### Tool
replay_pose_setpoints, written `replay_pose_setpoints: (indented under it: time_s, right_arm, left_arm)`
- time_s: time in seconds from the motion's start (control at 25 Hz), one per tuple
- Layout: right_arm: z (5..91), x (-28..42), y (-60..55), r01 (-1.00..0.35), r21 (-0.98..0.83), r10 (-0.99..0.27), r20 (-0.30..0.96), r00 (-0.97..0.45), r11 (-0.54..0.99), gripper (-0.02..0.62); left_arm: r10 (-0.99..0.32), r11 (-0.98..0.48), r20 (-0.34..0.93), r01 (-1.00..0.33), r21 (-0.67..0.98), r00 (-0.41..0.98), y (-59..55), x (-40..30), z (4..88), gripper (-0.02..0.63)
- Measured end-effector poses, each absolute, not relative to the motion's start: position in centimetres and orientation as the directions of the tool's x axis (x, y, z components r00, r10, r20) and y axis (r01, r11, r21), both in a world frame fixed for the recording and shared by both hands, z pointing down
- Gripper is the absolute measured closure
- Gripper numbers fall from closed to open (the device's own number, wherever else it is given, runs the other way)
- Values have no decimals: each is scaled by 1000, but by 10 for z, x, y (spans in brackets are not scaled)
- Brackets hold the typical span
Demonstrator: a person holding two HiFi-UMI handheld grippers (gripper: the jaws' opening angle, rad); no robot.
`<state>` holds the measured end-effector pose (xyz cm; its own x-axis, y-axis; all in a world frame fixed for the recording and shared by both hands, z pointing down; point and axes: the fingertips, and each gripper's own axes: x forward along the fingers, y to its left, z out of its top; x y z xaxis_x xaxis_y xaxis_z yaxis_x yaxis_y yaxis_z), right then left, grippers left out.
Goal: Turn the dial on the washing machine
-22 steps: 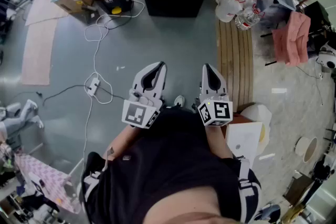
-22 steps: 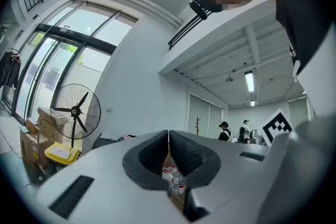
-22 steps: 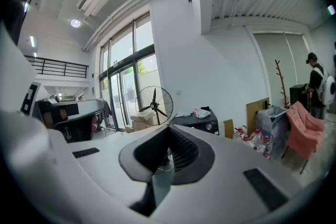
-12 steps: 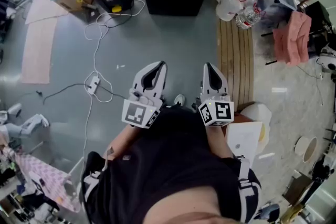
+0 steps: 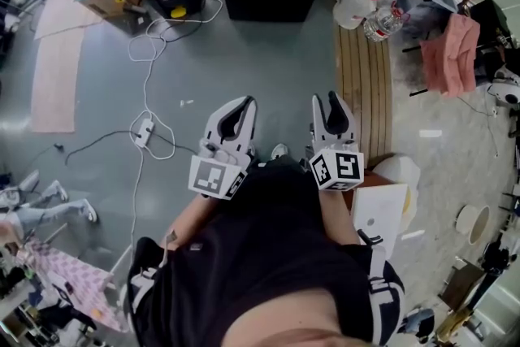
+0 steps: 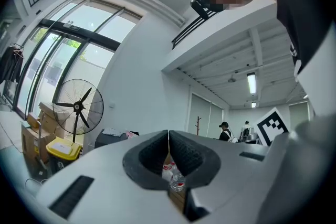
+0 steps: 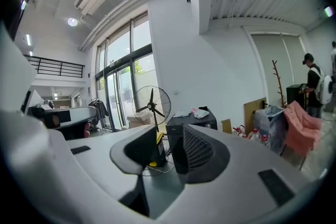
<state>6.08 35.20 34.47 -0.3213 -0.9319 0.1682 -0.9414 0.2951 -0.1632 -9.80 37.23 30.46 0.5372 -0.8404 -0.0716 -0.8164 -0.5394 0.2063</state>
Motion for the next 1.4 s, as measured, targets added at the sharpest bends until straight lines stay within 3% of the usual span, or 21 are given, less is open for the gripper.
replay_pose_setpoints:
  time_s: [0.56,1.4]
  right_arm:
    - [386,28,279,-954,-153,-937,202,-284,256,433]
    - [425,139,-137,-952,-101,-922,239,-306,290,418]
  left_arm:
    - [-831,-547,-34,-807,221,555,304,-135,343,581]
    - [-848,-522,-11,-832,188,530,-40,-31,335,581]
